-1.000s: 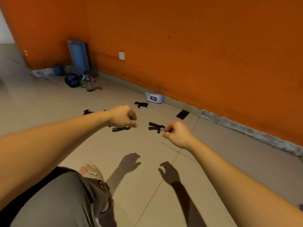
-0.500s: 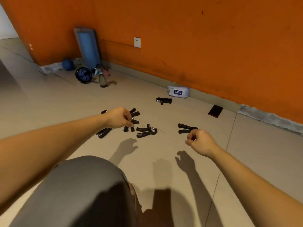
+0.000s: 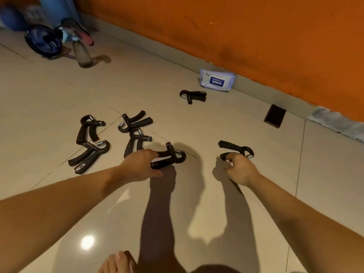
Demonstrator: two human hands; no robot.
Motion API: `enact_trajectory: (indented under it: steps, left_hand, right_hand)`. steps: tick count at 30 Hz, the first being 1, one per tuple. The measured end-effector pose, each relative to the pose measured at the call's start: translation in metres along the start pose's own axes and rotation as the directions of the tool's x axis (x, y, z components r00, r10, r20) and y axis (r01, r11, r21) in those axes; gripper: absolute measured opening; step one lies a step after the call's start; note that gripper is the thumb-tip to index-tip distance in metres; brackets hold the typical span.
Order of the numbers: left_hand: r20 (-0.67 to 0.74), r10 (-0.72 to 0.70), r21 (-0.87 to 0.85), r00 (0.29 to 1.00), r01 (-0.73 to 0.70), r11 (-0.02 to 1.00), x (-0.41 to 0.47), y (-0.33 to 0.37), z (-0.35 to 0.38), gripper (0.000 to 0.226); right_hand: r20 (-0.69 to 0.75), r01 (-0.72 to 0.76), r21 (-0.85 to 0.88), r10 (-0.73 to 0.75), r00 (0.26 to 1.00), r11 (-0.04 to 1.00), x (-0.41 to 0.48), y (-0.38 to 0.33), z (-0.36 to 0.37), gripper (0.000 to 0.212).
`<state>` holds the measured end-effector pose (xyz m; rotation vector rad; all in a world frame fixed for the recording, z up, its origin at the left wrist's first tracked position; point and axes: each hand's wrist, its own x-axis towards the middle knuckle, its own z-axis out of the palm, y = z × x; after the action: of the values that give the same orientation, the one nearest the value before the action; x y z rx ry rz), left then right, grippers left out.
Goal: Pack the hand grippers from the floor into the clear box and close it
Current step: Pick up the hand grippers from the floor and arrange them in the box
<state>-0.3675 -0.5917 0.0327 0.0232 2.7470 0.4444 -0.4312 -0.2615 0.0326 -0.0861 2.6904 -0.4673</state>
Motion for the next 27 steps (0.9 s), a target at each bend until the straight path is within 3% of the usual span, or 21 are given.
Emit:
enact_trajectory:
  steps: [4,8,12,15,19,22,25,27]
  left_hand:
    - [-0.027,0.029,0.081,0.999,-0.027,0.996,0.050,-0.004,0.032,0.077]
    - [-0.118,0.028,0.113,0.993,-0.015,0.994,0.082,-0.007,0.054,0.070]
    - [-0.228,0.033,0.019,0.973,-0.030,0.999,0.092,-0.010,0.066,0.059]
    - [-0.269,0.014,-0.041,0.963,-0.026,0.999,0.094,-0.007,0.069,0.051]
    - [-0.285,0.052,-0.056,0.957,-0.071,0.996,0.099,0.000,0.073,0.051]
    - [-0.290,0.059,-0.071,0.955,-0.083,0.994,0.099,0.007,0.071,0.052]
    - [-0.291,0.082,-0.120,0.953,-0.122,0.985,0.090,0.016,0.070,0.048]
    - [-0.285,0.085,-0.147,0.955,-0.131,0.980,0.081,0.021,0.071,0.049]
  right_hand:
    - [0.052,-0.062,-0.045,0.064,0.997,0.997,0.065,0.018,0.007,0.037]
    - [0.076,-0.047,-0.156,0.059,0.995,0.987,0.117,0.028,0.013,0.056]
    - [0.054,-0.036,-0.245,0.051,0.997,0.969,0.135,0.032,0.018,0.052]
    - [-0.043,0.084,-0.320,-0.103,0.994,0.944,0.119,0.037,0.030,0.046]
    - [-0.047,0.239,-0.559,-0.318,0.947,0.794,0.070,0.045,0.059,0.048]
    - [-0.096,0.262,-0.534,-0.365,0.926,0.804,0.029,0.051,0.076,0.038]
    - [-0.185,0.195,-0.448,-0.304,0.935,0.872,0.000,0.059,0.089,0.027]
    - [-0.286,0.097,-0.391,-0.221,0.932,0.915,-0.012,0.060,0.093,0.032]
